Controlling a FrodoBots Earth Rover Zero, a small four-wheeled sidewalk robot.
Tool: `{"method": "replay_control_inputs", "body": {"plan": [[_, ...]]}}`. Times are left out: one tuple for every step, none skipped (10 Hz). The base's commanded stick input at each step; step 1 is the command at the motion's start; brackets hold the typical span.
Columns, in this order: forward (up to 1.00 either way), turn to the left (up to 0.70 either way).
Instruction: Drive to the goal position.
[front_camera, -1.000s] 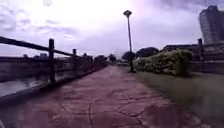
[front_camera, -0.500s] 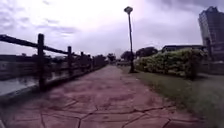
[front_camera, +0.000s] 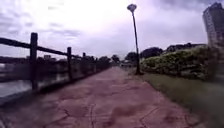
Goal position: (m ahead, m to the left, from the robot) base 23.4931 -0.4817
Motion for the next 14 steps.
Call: {"method": "replay_control_inputs", "body": {"plan": [[1.0,0.0],[1.0,0.0],[1.0,0.0],[1.0,0.0],[1.0,0.0],[1.0,0.0],[1.0,0.0],[1.0,0.0],[1.0,0.04],[1.0,0.07],[1.0,0.09],[1.0,0.14],[1.0,0.24],[1.0,0.2]]}}
